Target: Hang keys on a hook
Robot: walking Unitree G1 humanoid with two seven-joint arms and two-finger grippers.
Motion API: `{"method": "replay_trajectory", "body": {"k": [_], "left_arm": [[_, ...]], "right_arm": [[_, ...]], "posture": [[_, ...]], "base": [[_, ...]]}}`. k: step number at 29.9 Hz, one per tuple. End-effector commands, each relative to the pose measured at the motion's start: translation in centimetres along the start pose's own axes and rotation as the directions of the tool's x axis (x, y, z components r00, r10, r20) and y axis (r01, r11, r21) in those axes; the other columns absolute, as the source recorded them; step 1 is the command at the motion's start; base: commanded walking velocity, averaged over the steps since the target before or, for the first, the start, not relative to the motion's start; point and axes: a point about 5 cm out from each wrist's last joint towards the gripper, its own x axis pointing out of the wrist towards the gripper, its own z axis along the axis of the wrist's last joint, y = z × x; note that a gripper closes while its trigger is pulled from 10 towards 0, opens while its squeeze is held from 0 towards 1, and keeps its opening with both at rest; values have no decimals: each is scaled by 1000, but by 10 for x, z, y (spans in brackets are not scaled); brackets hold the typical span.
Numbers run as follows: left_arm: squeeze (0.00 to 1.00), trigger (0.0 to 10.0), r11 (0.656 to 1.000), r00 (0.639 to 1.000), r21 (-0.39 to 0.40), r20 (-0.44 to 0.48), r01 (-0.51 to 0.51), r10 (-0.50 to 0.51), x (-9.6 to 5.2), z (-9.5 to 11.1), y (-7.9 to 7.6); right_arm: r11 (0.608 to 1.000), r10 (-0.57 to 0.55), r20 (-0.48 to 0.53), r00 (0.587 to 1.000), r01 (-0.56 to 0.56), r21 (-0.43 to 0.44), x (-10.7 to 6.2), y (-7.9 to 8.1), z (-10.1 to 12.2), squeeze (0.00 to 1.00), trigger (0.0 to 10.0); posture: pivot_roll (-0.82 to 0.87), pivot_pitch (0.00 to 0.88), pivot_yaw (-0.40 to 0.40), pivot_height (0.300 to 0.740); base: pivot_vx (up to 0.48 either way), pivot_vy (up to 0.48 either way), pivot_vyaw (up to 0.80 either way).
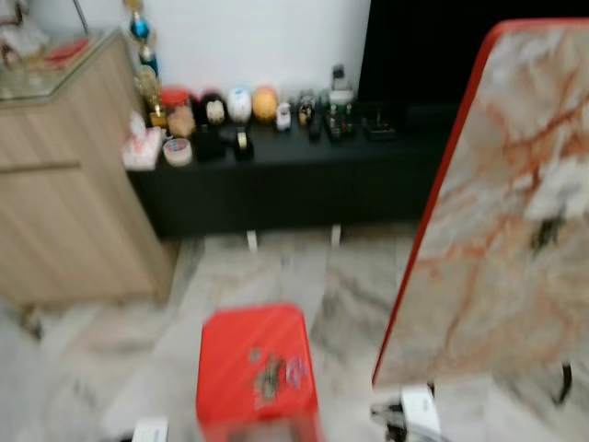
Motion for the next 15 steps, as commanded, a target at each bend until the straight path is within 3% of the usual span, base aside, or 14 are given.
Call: {"method": "replay_trajectory", "body": {"k": [1,5,15], "left_arm": [[0,10000,1000,999,-5,-33,5,-5,-2,-10,-2],[0,10000,1000,999,-7,-40,3,-3,-3,-11,-3],[0,10000,1000,999,-15,-42,3,-4,-3,-12,-5]], "right_arm": [[1000,-16,-13,1000,15,-16,-2,-8,-6,0,10000],[999,-13,-14,1000,14,35,-2,-9,-7,0,10000],[998,-15,-21,1000,16,59,-2,-11,-8,0,10000]], "posture": [[27,11,20,740],[27,11,20,740],[31,30,17,740]], "base": [[0,480,800],[0,480,666],[0,480,0]]}}
